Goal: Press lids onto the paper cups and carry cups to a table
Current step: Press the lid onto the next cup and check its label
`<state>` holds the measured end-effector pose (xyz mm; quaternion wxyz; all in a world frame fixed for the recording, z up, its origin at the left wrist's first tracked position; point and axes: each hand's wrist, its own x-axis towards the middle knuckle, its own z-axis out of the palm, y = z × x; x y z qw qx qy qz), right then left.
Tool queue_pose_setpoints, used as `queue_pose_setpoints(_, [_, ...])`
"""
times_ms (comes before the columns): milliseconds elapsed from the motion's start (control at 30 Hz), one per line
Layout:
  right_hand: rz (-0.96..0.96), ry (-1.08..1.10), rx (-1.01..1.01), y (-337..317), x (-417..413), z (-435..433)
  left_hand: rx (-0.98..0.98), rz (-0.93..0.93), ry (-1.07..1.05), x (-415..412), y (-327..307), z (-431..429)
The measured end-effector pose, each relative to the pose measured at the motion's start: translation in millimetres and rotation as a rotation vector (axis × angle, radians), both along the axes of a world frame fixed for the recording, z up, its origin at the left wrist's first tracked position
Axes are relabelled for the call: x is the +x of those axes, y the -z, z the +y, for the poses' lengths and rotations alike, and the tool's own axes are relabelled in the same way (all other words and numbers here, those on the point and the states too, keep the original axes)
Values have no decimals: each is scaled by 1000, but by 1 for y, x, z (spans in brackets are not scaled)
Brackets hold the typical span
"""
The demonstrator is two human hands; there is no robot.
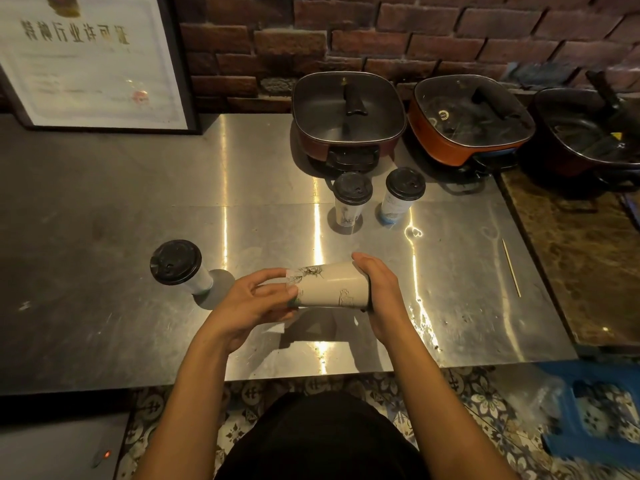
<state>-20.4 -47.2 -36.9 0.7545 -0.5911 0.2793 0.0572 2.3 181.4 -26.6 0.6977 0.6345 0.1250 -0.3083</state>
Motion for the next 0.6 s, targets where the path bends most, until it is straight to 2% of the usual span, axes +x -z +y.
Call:
queue_pose_setpoints(167, [-6, 16, 3, 0, -1, -1, 23, 13, 1, 2, -5, -3])
queue_pose_setpoints(367, [-19, 30, -29, -6, 0, 0, 26, -88, 40, 0, -5, -1])
queue_pose_setpoints(533, [-29, 19, -38, -9, 0, 1, 83, -33, 0, -1, -5, -7])
queue_pose_setpoints(600, [-29, 18, -37, -9, 0, 2, 70, -69, 16, -1, -4, -5])
